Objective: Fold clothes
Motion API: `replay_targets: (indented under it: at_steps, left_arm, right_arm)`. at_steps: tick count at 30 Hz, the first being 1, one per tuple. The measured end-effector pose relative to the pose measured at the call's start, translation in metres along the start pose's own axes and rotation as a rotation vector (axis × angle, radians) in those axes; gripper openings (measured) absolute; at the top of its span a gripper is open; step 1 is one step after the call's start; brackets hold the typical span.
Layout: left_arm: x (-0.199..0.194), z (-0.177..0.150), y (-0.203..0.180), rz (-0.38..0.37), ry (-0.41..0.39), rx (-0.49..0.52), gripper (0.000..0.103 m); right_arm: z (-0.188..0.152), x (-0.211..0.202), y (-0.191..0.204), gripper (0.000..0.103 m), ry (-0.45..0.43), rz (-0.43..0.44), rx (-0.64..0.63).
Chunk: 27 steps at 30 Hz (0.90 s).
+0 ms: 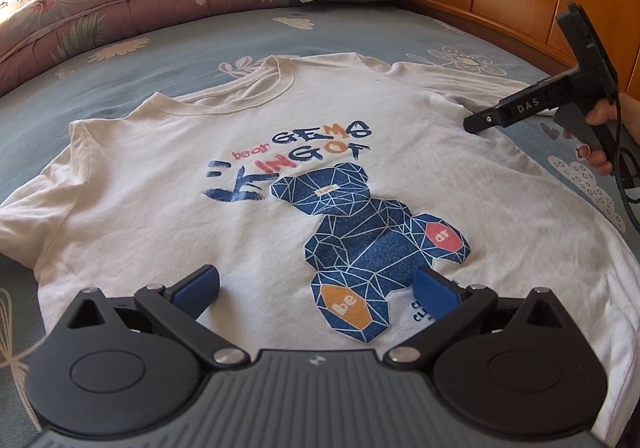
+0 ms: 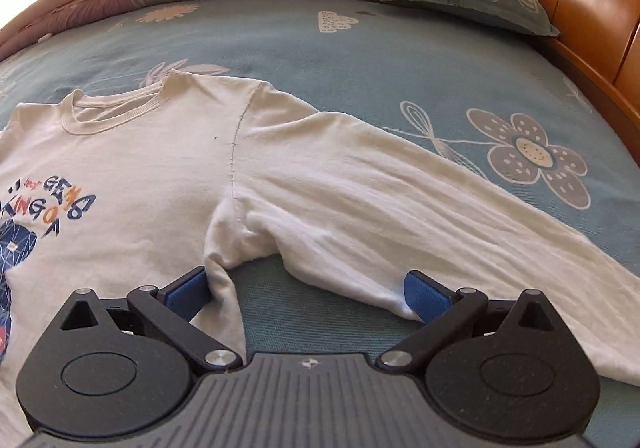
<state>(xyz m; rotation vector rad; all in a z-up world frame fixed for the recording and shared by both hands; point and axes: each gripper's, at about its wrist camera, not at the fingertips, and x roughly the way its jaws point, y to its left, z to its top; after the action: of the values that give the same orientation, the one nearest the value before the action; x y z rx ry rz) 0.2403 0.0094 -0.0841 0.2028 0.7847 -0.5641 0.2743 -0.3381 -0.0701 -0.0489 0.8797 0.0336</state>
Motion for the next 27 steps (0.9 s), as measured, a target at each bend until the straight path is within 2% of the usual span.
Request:
replay_targets:
  at_steps: [2, 5, 8, 11, 15, 19, 22, 24, 27]
  left_arm:
    - [-0.003, 0.002, -0.001, -0.001, -0.005, 0.005, 0.102]
    - [-0.008, 0.005, -0.001, -0.033, -0.026, -0.017, 0.102]
    - [-0.011, 0.006, 0.000, -0.074, -0.040, -0.049, 0.102]
    - [-0.010, 0.005, 0.003, -0.084, -0.036, -0.084, 0.102]
    - [-0.009, 0.002, 0.011, -0.073, -0.026, -0.145, 0.102]
    - [-0.007, -0.005, 0.023, -0.129, -0.034, -0.212, 0.102]
    - [-0.007, -0.004, 0.026, -0.140, -0.032, -0.254, 0.102]
    - [-0.006, -0.004, 0.026, -0.137, -0.037, -0.267, 0.102]
    - [-0.006, -0.005, 0.024, -0.128, -0.043, -0.262, 0.102]
  right_arm:
    - [-0.009, -0.018, -0.004, 0.103, 0.024, -0.034, 0.014]
    - [-0.023, -0.054, 0.000, 0.103, 0.001, -0.085, -0.008]
    - [-0.036, -0.091, 0.017, 0.103, -0.026, -0.057, -0.037]
    - [-0.041, -0.105, 0.042, 0.103, -0.023, -0.004, -0.079]
    - [-0.038, -0.092, 0.084, 0.103, -0.027, 0.057, -0.166]
    - [-0.047, -0.064, 0.115, 0.103, 0.018, 0.093, -0.220]
    - [-0.062, -0.050, 0.117, 0.103, 0.019, 0.109, -0.188]
    - [-0.068, -0.048, 0.104, 0.103, 0.004, 0.156, -0.095]
    - [-0.082, -0.051, 0.098, 0.103, -0.085, 0.183, -0.087]
